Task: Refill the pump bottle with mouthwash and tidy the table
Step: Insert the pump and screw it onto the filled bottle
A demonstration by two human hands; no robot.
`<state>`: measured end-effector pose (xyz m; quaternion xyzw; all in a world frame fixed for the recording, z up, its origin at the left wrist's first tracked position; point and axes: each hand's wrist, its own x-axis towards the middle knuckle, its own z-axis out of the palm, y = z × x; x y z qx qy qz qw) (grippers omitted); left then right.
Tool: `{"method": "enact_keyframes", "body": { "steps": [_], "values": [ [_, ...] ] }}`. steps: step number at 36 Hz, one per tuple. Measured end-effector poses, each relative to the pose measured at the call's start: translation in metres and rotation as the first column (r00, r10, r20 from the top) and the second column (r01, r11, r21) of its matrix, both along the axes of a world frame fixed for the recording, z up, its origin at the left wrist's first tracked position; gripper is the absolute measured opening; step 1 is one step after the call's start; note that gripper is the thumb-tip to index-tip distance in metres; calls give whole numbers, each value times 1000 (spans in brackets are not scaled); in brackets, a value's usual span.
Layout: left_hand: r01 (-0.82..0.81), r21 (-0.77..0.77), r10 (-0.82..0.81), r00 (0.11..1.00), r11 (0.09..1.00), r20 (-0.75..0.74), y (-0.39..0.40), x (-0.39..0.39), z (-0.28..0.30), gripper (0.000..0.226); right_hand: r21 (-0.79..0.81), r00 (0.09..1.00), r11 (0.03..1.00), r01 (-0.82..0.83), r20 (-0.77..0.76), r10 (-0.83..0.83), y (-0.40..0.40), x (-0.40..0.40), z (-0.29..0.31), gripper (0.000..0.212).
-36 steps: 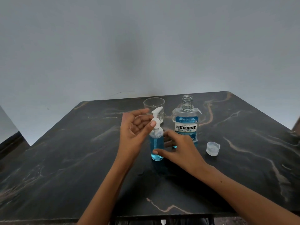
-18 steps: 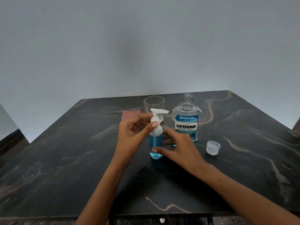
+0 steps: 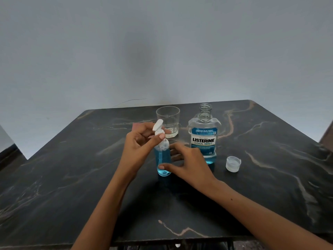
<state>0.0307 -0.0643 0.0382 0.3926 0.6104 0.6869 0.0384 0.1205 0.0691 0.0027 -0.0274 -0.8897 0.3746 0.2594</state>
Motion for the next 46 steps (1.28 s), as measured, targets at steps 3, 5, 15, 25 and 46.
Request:
{"method": "enact_keyframes", "body": {
  "steps": [3, 5, 15, 25, 46],
  "values": [
    [-55, -16, 55, 998, 998, -40, 4, 3, -2, 35, 2, 1000, 1000, 6, 0, -6, 0, 0, 0, 54],
    [-95, 2, 95, 994, 995, -57, 4, 3, -4, 40, 3, 1000, 1000, 9, -2, -9, 0, 1, 0, 53],
    [-13, 20, 13, 1000, 1000, -17, -8, 1, -1, 22, -20, 1000, 1000, -8, -2, 8, 1, 1, 0, 56],
    [-69, -8, 69, 997, 998, -43, -4, 5, 1, 27, -10, 1000, 1000, -10, 10, 10, 0, 0, 0, 55],
    [-142, 144, 137, 990, 979, 43, 6, 9, 4, 34, 2, 1000, 1000, 6, 13, -6, 0, 0, 2, 55]
  ]
}}
